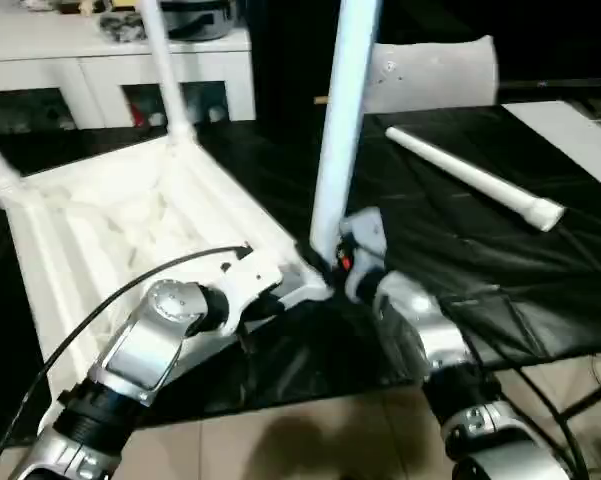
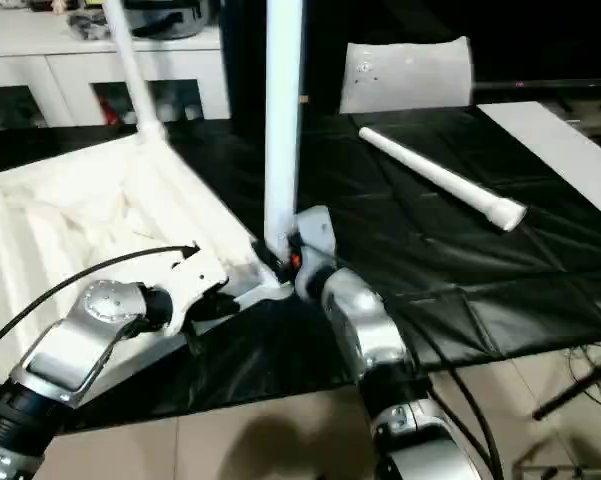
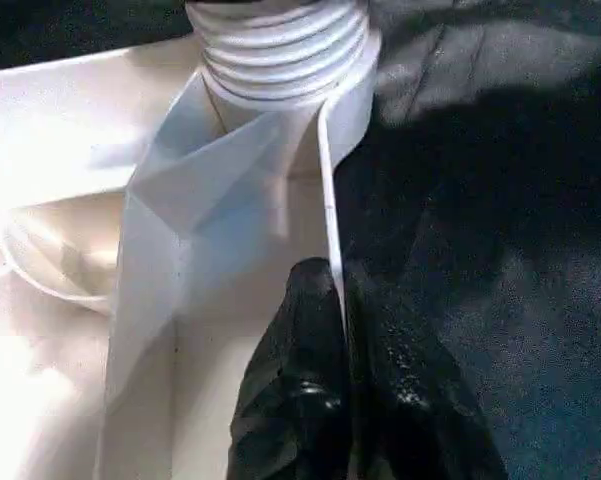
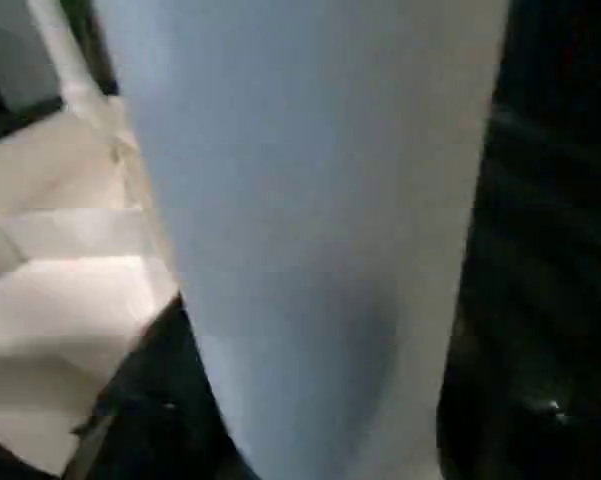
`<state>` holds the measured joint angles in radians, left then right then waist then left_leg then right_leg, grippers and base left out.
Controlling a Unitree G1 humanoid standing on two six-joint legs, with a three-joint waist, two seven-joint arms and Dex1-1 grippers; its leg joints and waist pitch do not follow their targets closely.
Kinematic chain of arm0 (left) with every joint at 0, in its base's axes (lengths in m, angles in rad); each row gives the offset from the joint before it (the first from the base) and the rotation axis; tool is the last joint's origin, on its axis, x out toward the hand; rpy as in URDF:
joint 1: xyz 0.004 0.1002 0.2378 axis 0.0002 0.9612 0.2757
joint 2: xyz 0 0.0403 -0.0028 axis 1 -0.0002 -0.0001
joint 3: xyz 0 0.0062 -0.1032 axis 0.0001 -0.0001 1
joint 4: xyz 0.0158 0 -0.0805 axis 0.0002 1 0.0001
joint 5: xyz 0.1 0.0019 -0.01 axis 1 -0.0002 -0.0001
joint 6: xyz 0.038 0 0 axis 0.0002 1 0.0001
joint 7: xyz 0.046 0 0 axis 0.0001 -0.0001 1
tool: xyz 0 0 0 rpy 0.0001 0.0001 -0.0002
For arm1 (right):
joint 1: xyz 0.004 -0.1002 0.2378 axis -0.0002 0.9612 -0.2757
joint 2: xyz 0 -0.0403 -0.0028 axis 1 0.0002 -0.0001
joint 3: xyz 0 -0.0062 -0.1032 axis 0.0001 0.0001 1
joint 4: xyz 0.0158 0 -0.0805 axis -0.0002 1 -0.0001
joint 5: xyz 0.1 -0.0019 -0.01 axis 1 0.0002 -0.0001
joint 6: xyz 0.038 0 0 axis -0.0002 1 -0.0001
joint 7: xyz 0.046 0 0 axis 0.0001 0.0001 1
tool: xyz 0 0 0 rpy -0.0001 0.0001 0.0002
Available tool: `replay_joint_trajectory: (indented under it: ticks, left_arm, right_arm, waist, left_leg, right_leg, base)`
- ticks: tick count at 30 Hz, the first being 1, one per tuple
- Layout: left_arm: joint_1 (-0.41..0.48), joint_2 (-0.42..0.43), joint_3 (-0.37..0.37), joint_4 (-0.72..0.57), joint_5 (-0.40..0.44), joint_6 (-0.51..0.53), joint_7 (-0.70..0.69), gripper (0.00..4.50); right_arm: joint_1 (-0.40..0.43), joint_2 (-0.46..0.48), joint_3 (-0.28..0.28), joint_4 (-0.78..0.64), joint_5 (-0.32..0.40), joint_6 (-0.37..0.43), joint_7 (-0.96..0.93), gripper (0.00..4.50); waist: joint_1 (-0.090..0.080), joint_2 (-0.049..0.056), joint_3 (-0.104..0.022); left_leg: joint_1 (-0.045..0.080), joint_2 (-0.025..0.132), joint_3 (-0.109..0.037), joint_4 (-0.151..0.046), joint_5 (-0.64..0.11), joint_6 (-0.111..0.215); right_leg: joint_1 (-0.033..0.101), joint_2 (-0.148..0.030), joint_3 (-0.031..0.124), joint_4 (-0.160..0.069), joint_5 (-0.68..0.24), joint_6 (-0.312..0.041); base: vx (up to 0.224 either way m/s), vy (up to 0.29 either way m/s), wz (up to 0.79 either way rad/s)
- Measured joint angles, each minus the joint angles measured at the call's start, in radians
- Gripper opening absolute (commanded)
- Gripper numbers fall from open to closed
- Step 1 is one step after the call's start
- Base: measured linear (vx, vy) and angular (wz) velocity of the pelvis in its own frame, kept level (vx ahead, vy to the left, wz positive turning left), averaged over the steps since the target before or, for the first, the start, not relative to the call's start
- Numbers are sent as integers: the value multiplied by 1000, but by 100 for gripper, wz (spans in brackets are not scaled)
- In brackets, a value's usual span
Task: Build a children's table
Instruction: Rotate leg to tighten
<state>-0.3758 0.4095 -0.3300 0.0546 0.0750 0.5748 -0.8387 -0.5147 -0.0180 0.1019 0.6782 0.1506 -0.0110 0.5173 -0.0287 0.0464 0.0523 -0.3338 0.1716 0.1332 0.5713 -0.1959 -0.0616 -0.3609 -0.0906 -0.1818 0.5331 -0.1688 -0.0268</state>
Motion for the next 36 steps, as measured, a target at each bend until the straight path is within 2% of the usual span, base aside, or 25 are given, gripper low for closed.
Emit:
replay_joint_trajectory:
  ticks: [2, 4, 5, 7, 8, 10, 12, 13, 16, 18, 21, 29, 36]
  left_arm:
    - [-5, 0, -1, 0, -6, -5, -9, 0]
    - [-10, -1, -3, 1, -13, -17, -14, 0]
    - [-13, -1, -3, 4, -14, -25, -20, 0]
    - [-15, -1, -6, 15, -22, -51, -31, 0]
    - [-15, 0, -6, 20, -26, -60, -33, 0]
    - [-23, 3, -8, 39, -33, -87, -43, 0]
    - [-28, 11, -10, 46, -34, -109, -51, 0]
    - [-29, 14, -10, 50, -34, -118, -54, 0]
    - [-47, 20, -19, 80, -38, -154, -77, 0]
    - [-55, 36, -20, 98, -38, -172, -87, 0]
    - [-71, 55, -19, 134, -38, -206, -99, 0]
    - [-98, 99, -25, 224, -42, -348, -193, 0]
    - [-124, 140, -41, 299, -58, -476, -325, 0]
  right_arm:
    - [3, -2, 0, 6, 0, 2, 3, 311]
    - [15, -7, -1, 9, 1, 3, 7, 328]
    - [22, -12, -1, 8, 1, 4, 13, 350]
    - [50, -29, -4, -23, 5, 3, 35, 356]
    - [55, -35, -4, -31, 6, 3, 46, 365]
    - [87, -54, -3, -78, 16, 9, 86, 394]
    - [105, -73, -1, -111, 29, 16, 121, 400]
    - [118, -80, 2, -129, 35, 21, 136, 420]
    - [160, -135, 5, -192, 52, 32, 192, 444]
    - [189, -175, 1, -194, 52, 60, 215, 448]
    - [236, -213, -10, -209, 58, 92, 255, 448]
    - [249, -334, -19, -340, 119, 150, 397, 448]
    - [244, -419, -22, -408, 171, 212, 547, 448]
  waist:
    - [4, 4, 2]
    - [13, 4, 2]
    - [18, 4, 2]
    - [35, 4, 2]
    - [38, 4, 2]
    - [55, 3, 1]
    - [66, 4, 0]
    - [71, 4, 0]
    - [86, 5, 0]
    - [90, 5, 0]
    - [87, 9, 2]
    - [94, 9, 1]
    - [134, 9, 1]
  left_leg:
    - [-3, -1, 0, -1, 0, 0]
    - [-11, -1, 1, -2, 0, 0]
    - [-15, -1, 2, -2, 0, 0]
    - [-18, -1, 7, -2, 0, 0]
    - [-17, -1, 9, -2, 0, 0]
    - [-17, -1, 11, -5, 0, -1]
    - [-17, 0, 13, -9, -1, -2]
    - [-18, 0, 13, -11, -1, -2]
    - [-18, 1, 17, -10, -1, -2]
    - [-17, 1, 18, -9, -2, -2]
    - [-17, 1, 20, -8, -2, -3]
    - [-17, 2, 21, -6, -2, -3]
    - [-17, 2, 22, -4, 1, 4]
  right_leg:
    - [3, 0, 2, 0, 0, 0]
    - [-5, 0, 5, 3, 0, 0]
    - [-8, 0, 8, 6, 0, 0]
    - [-11, 0, 12, 12, 1, -2]
    - [-11, 0, 14, 14, 3, -4]
    - [-13, 0, 16, 15, 4, -6]
    - [-16, 1, 17, 16, 4, -7]
    - [-17, 2, 18, 16, 4, -7]
    - [-22, 2, 22, 24, 2, -12]
    - [-23, 2, 22, 26, 2, -12]
    - [-24, 2, 24, 26, 0, -10]
    - [-24, 3, 26, 28, 1, -10]
    - [-24, 2, 26, 28, 2, -12]
  base:
    - [0, 0, 0]
    - [0, 0, 0]
    - [0, 0, 0]
    - [0, 0, 0]
    - [0, 0, 0]
    - [0, 0, 0]
    - [0, 0, 0]
    - [0, 0, 0]
    - [0, 0, 0]
    - [0, 0, 0]
    - [0, 0, 0]
    - [0, 0, 0]
    - [0, 0, 0]
